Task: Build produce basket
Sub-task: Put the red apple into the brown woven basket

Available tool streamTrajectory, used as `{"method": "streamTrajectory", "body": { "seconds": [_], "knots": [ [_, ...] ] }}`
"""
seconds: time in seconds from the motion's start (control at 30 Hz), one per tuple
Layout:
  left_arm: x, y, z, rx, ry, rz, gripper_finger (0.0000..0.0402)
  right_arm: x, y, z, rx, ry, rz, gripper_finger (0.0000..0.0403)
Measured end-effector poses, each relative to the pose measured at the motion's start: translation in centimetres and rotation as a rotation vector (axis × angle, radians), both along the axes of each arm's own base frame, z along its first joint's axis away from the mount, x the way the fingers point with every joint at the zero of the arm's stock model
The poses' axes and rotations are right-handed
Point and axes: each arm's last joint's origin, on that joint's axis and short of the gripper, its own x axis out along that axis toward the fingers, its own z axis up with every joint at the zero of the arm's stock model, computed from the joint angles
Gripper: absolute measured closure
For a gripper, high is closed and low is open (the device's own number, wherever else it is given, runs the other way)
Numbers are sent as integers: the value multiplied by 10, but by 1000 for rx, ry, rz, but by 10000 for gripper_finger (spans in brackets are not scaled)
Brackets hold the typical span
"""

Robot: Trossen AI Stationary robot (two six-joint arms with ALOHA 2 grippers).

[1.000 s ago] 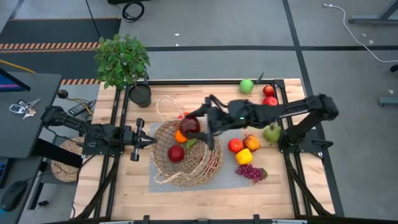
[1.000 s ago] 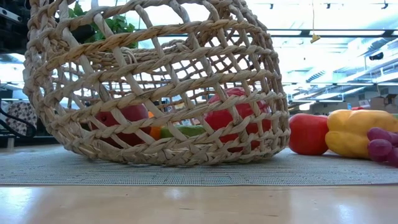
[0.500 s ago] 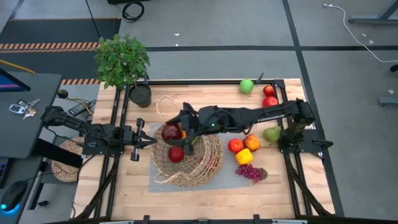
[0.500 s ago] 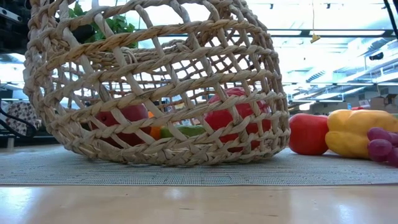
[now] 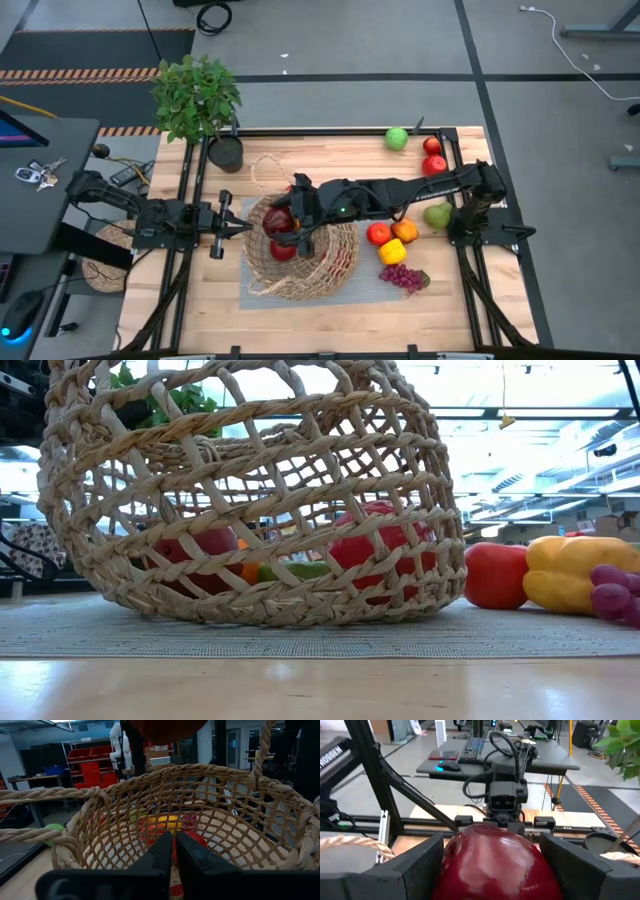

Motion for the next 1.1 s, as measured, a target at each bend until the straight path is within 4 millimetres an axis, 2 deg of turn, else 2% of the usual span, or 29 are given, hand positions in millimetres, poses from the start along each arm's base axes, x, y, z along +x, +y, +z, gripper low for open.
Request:
{"method": "streamTrajectory", "body": {
  "seconds": [0.4, 0.6, 0.9, 1.1],
  "knots": [
    [0, 0, 0, 0, 0, 0, 374, 0, -6, -3, -20, 29, -9, 76],
    [0, 0, 0, 0, 0, 0, 367, -2, -5, -4, -113, 47, 22, 76],
    [0, 0, 0, 0, 0, 0, 373, -7, 14, -6, -498, 70, 49, 76],
    [0, 0, 0, 0, 0, 0, 369, -12, 31, -7, -603, 81, 74, 76]
  ]
}}
